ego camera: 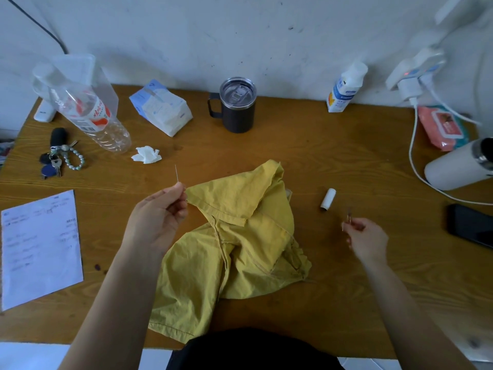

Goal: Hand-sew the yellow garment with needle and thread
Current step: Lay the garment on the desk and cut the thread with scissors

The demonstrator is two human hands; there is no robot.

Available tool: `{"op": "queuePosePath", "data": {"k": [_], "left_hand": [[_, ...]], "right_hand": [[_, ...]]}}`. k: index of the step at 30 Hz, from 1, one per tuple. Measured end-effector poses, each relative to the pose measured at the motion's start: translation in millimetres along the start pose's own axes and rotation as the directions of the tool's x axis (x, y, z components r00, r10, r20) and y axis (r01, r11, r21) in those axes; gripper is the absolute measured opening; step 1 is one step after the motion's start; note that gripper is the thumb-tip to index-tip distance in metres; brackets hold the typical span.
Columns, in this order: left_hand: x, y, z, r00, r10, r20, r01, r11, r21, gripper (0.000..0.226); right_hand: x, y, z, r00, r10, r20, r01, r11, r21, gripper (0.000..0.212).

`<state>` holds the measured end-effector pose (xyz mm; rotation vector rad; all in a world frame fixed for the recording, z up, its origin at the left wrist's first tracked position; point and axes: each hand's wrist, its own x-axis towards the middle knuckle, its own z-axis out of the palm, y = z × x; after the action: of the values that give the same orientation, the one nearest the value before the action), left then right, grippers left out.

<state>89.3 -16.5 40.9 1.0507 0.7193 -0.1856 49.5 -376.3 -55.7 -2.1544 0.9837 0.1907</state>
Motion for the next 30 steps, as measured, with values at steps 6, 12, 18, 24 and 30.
{"op": "queuePosePath", "data": {"k": [6,12,18,24,30], "left_hand": [[-9,-4,9,1.000,-0.010,0.027,0.009,0.999,0.042,0.040],[-15,-13,20,0.997,-0.049,0.063,0.044,0.997,0.069,0.018],[-18,-19,25,0.994,-0.072,0.082,0.062,0.991,0.116,0.018],[-20,-19,27,0.994,-0.078,0.075,0.068,0.989,0.129,0.017],[-18,-21,23,0.995,-0.079,0.060,0.073,0.992,0.098,0.017]], "right_hand": [[23,-4,8,0.999,0.024,-0.031,-0.026,0.999,-0.036,0.027],[32,-13,12,0.999,0.029,-0.029,-0.028,0.999,0.037,0.025],[43,-34,14,0.993,0.111,-0.028,-0.104,0.978,0.179,0.019],[48,-46,24,0.995,0.099,0.005,-0.099,0.987,0.131,0.019],[46,-43,28,0.996,0.073,0.042,-0.075,0.996,0.046,0.026]]}}
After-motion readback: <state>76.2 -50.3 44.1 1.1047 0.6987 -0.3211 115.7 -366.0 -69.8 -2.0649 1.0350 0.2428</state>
